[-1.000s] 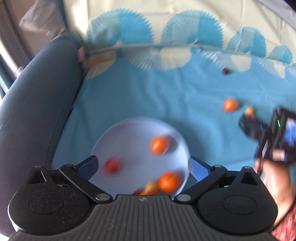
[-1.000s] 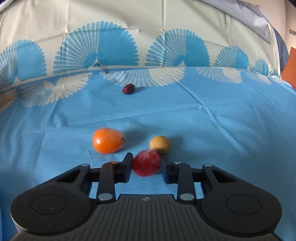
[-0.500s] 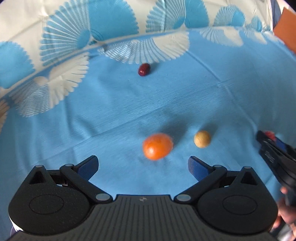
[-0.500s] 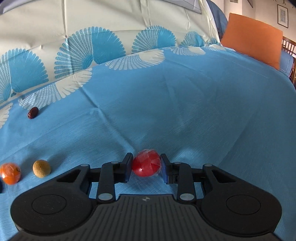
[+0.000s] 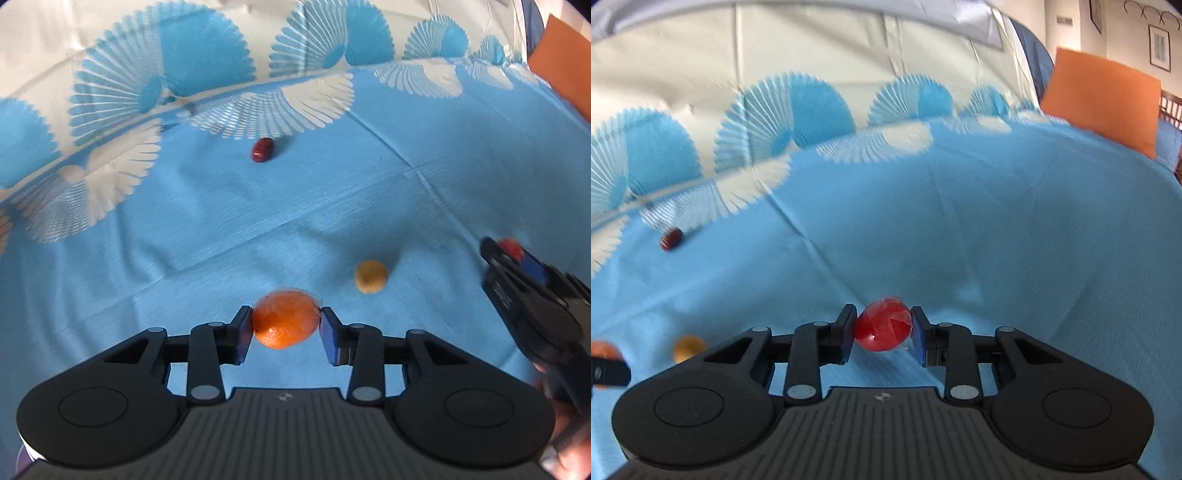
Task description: Organize fruits
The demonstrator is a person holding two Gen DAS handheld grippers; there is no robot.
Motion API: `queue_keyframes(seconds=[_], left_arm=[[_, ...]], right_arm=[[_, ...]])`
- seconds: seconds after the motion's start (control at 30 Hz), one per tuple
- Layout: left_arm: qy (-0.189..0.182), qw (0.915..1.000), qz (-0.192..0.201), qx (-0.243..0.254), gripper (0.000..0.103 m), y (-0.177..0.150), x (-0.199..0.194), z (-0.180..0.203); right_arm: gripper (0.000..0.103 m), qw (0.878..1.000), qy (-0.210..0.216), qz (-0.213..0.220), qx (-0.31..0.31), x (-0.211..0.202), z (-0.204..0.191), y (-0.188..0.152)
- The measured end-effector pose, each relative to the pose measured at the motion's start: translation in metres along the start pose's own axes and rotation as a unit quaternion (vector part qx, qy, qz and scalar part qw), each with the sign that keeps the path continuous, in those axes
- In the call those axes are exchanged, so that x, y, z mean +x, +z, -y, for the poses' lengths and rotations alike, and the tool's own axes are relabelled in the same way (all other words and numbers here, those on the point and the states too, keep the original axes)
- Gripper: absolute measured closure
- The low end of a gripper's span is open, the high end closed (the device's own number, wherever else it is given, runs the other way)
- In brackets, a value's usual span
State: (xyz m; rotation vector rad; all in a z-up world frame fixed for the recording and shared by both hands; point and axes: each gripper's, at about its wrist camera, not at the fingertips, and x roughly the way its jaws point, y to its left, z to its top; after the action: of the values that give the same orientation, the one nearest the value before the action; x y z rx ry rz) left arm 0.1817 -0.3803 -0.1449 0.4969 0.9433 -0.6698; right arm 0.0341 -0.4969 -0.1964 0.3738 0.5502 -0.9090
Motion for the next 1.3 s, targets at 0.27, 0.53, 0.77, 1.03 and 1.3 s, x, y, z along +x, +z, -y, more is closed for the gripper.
queue_keyframes(seconds=[0.27, 0.53, 0.77, 1.03, 1.3], left_arm=[[0.03, 0.998, 0.023, -0.051, 0.06, -0.07, -0.126, -0.034], [0.071, 0.9928, 0.013, -0.096, 0.06, -0.158, -0.229, -0.068], [0.083, 0.9877, 0.036, -0.128, 0.06, -0.219, -0.302, -0.078], [0.089, 0.9796, 0.076, -0.164, 0.06, -0.282, -0.359, -0.073], [0.089, 0.973, 0.097, -0.19, 0.06, -0.32, -0.381, -0.075]], right_arm=[[0.07, 0.999, 0.021, 0.016, -0.029, -0.03, -0.012, 0.003], [0.07, 0.982, 0.146, 0.071, -0.098, -0.179, -0.007, 0.016], [0.07, 0.949, 0.246, 0.076, -0.184, -0.307, -0.001, -0.005], [0.07, 0.922, 0.323, 0.025, -0.21, -0.403, 0.0, -0.036], [0.07, 0.897, 0.36, 0.012, -0.257, -0.453, -0.013, -0.061]])
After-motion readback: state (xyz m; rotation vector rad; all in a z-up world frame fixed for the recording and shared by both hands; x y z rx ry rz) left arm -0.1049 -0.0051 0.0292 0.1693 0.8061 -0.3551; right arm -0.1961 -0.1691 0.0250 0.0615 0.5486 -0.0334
